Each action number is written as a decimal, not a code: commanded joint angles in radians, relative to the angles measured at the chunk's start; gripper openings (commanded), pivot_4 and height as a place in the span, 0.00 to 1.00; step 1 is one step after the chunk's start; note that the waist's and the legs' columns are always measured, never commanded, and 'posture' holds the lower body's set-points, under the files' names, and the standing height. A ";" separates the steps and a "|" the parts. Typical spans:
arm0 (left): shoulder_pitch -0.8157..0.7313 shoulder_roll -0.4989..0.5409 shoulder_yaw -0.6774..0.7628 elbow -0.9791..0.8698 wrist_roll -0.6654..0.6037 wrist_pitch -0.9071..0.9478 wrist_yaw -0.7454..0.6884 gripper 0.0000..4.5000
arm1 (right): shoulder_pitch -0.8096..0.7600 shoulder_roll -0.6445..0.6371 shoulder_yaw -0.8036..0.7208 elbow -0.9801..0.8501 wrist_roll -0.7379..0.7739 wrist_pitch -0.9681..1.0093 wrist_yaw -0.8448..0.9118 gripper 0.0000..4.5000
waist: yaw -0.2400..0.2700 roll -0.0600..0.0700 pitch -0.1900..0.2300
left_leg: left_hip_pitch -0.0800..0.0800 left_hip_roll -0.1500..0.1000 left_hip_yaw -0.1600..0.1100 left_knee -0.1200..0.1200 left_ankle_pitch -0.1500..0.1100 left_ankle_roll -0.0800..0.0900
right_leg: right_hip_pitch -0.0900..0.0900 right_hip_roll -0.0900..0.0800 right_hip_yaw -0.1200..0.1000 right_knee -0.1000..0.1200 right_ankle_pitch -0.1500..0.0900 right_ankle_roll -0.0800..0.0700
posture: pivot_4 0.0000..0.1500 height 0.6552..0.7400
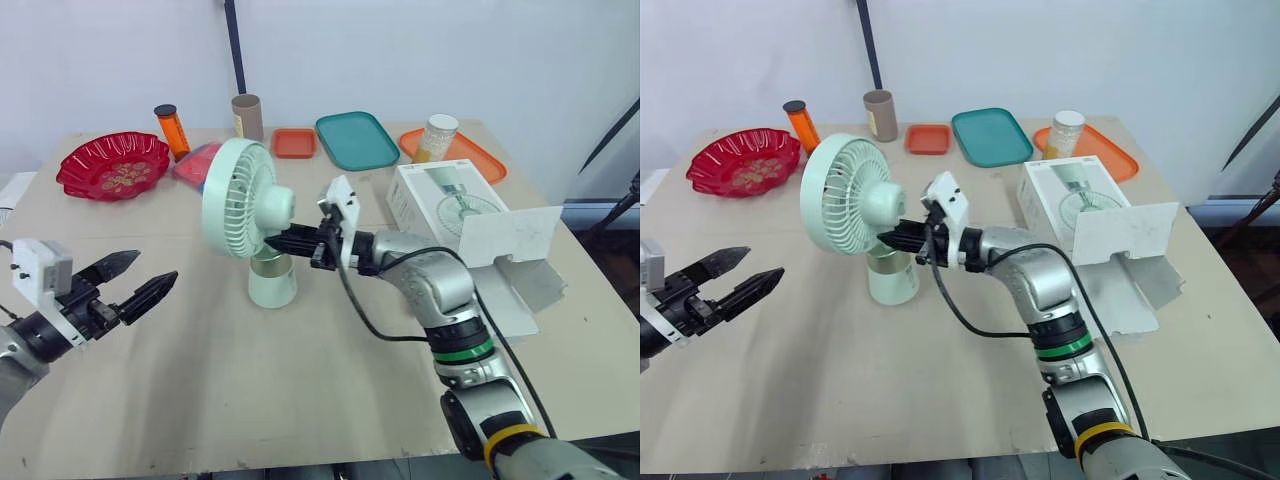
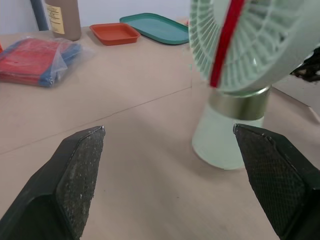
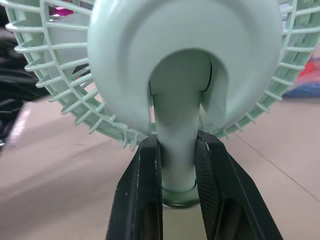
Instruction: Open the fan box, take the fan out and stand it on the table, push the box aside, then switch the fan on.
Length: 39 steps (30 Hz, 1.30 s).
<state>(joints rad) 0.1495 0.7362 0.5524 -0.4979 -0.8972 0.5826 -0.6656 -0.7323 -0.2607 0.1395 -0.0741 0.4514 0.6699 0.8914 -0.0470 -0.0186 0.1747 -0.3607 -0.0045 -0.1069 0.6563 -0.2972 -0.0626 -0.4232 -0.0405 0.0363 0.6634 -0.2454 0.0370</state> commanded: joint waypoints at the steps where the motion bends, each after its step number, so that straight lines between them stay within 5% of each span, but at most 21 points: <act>1: -0.036 -0.001 -0.016 0.023 0.003 -0.038 -0.050 0.78 | 0.022 -0.045 -0.042 -0.131 0.092 0.005 0.073 0.07 | 0.000 0.000 0.000 | 0.000 0.000 0.000 0.000 0.000 0.000 | 0.000 0.000 0.000 0.000 0.000 0.000 | 1.00 1.00; 12: -0.115 -0.021 -0.201 0.071 0.106 -0.097 -0.172 0.01 | 0.133 -0.138 0.028 -0.225 0.089 -0.080 0.182 0.07 | -0.001 0.000 0.000 | 0.000 0.000 0.001 0.000 0.000 0.001 | 0.000 0.000 0.001 0.001 0.000 0.000 | 1.00 1.00; 22: -0.161 -0.037 -0.412 0.119 0.288 -0.170 -0.220 0.01 | 0.179 -0.146 0.086 -0.178 0.041 -0.228 0.261 0.07 | -0.001 0.000 0.000 | 0.001 0.000 0.001 0.000 0.000 0.001 | 0.000 0.001 0.000 0.001 0.000 0.000 | 1.00 1.00; 39: -0.176 -0.056 -0.486 0.155 0.370 -0.203 -0.263 0.01 | 0.187 -0.134 0.122 -0.115 0.002 -0.265 0.265 0.07 | 0.000 0.000 0.000 | 0.001 0.000 0.001 0.001 0.000 0.001 | 0.000 0.000 0.000 0.001 0.000 0.000 | 1.00 1.00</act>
<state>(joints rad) -0.0325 0.6784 0.0737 -0.3256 -0.5321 0.3956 -0.9191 -0.5421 -0.4060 0.2640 -0.1628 0.4396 0.4250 1.1535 -0.0474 -0.0191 0.1746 -0.3601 -0.0041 -0.1064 0.6570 -0.2974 -0.0621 -0.4229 -0.0402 0.0367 0.6640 -0.2454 0.0370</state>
